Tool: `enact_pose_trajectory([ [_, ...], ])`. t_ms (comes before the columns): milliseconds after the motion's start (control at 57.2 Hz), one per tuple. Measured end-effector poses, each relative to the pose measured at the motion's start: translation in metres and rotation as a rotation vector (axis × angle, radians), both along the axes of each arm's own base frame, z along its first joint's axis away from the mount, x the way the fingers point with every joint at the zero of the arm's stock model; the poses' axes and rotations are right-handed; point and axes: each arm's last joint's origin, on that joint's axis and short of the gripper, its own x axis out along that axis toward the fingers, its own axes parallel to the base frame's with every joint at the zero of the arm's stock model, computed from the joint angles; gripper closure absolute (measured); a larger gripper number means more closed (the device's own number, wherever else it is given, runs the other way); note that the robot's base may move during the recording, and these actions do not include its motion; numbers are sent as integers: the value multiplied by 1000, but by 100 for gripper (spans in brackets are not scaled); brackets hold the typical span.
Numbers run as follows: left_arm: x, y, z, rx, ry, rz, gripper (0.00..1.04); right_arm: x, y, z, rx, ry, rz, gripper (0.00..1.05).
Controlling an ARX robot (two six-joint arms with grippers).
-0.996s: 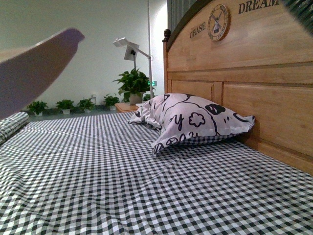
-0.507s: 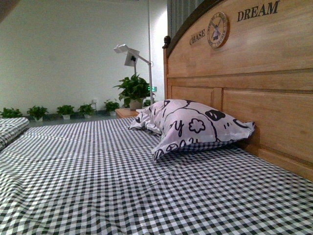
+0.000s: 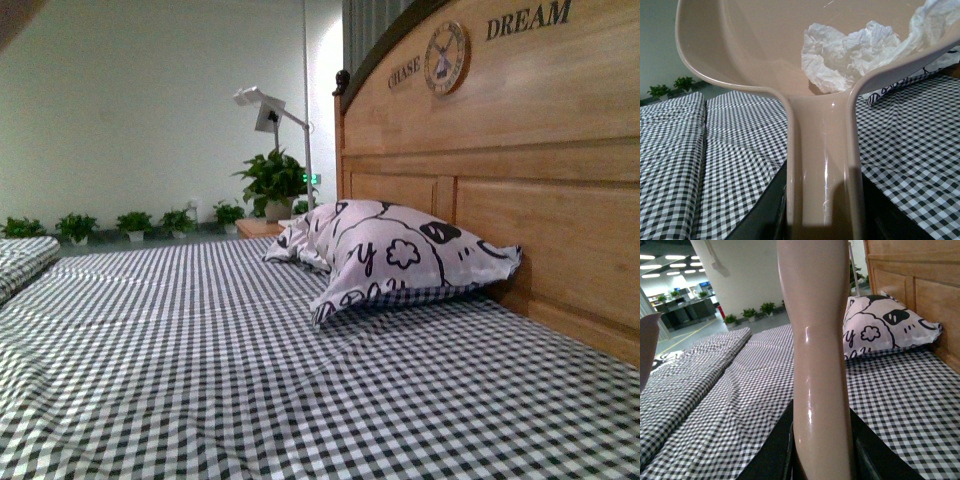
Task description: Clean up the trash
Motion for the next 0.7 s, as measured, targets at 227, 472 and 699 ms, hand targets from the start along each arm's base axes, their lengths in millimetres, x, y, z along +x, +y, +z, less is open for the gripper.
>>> enact_pose_trajectory([
  [227,0,0,0,0,0,0,79,0,0,0,0,0,0,84],
  [472,0,0,0,0,0,0,79,0,0,0,0,0,0,84],
  [699,0,0,0,0,0,0,79,0,0,0,0,0,0,84],
])
